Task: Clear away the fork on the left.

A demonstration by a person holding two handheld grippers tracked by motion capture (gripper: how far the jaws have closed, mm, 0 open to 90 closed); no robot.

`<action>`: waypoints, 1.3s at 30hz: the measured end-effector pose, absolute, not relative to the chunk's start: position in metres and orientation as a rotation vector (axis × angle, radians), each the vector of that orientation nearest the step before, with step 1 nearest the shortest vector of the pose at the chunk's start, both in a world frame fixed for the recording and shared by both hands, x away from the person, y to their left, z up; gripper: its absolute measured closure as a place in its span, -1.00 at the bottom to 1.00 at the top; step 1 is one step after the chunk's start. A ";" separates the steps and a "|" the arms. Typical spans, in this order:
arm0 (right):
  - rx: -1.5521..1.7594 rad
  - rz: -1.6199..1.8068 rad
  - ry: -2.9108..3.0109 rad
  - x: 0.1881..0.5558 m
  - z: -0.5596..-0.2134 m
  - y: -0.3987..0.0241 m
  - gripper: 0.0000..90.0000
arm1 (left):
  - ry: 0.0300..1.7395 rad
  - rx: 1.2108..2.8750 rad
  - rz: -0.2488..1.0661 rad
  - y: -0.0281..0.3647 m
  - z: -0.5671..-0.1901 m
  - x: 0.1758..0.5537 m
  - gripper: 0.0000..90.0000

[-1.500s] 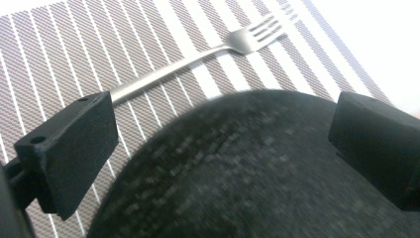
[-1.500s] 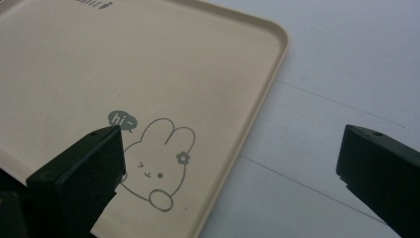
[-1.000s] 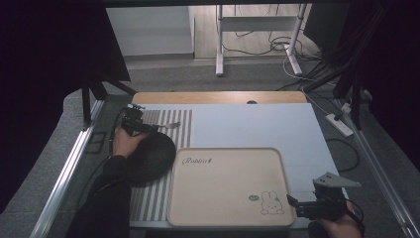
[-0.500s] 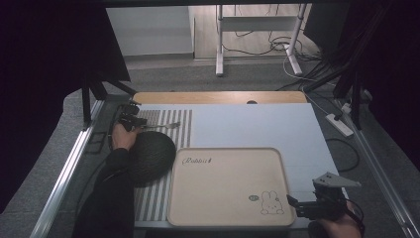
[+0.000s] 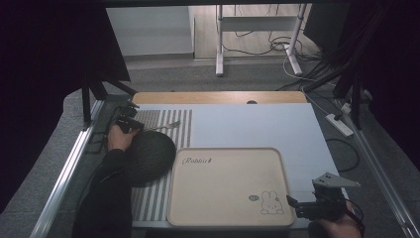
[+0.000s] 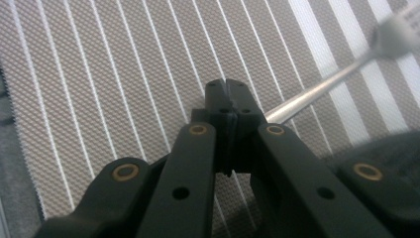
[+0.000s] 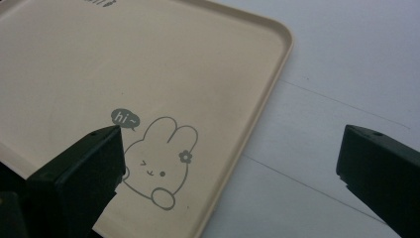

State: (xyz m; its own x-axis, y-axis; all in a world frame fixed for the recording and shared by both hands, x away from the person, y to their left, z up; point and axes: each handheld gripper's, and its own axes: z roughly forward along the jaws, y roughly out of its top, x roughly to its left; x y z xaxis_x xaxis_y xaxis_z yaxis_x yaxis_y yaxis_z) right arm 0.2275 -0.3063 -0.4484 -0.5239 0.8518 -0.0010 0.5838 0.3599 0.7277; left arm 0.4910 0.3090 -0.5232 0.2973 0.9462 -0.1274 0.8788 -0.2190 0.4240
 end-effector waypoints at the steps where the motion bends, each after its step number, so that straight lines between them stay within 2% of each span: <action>1: 1.256 0.968 2.249 0.228 -0.448 -0.306 -1.00 | 1.622 2.168 0.197 0.309 -0.522 0.490 0.98; 5: 1.252 0.969 2.253 0.228 -0.449 -0.306 -1.00 | 1.591 2.211 0.127 0.308 -0.520 0.484 0.98; 12: 1.249 0.962 2.262 0.228 -0.449 -0.305 -1.00 | 1.586 2.192 0.132 0.311 -0.519 0.485 0.93; 16: 1.249 0.963 2.262 0.228 -0.449 -0.305 -1.00 | 1.557 2.144 0.133 0.311 -0.514 0.486 0.47; 17: 1.249 0.963 2.262 0.228 -0.449 -0.305 -1.00 | 1.549 2.134 0.139 0.310 -0.512 0.486 0.47; 20: 1.249 0.964 2.262 0.228 -0.449 -0.305 -1.00 | 1.525 2.119 0.137 0.303 -0.509 0.489 -0.04; 22: 1.249 0.961 2.263 0.228 -0.449 -0.305 -1.00 | 1.500 2.105 0.131 0.297 -0.507 0.492 -0.19; 23: 1.249 0.961 2.263 0.228 -0.449 -0.305 -1.00 | 1.489 2.106 0.140 0.294 -0.507 0.492 -0.19; 25: 1.249 0.961 2.263 0.228 -0.449 -0.305 -1.00 | 1.464 2.129 0.154 0.284 -0.506 0.496 -0.46; 26: 1.249 0.961 2.263 0.228 -0.449 -0.305 -1.00 | 1.464 2.129 0.154 0.284 -0.506 0.496 -0.55; 27: 1.249 0.961 2.263 0.228 -0.449 -0.305 -1.00 | 1.458 2.135 0.154 0.280 -0.506 0.497 -0.55; 31: 1.248 0.962 2.264 0.228 -0.449 -0.305 -1.00 | 1.462 2.177 0.172 0.266 -0.509 0.502 -1.00; 39: 1.245 0.962 2.266 0.228 -0.449 -0.305 -1.00 | 1.442 2.258 0.128 0.248 -0.518 0.510 -1.00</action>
State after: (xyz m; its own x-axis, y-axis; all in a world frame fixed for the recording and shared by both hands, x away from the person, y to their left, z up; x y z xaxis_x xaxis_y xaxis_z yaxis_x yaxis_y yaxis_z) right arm 0.2276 -0.3050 -0.4488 -0.5350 0.8449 -0.0040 0.5839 0.3731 0.7210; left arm 0.5105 0.2484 -0.5176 0.4476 0.8794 -0.1622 0.8372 -0.3483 0.4217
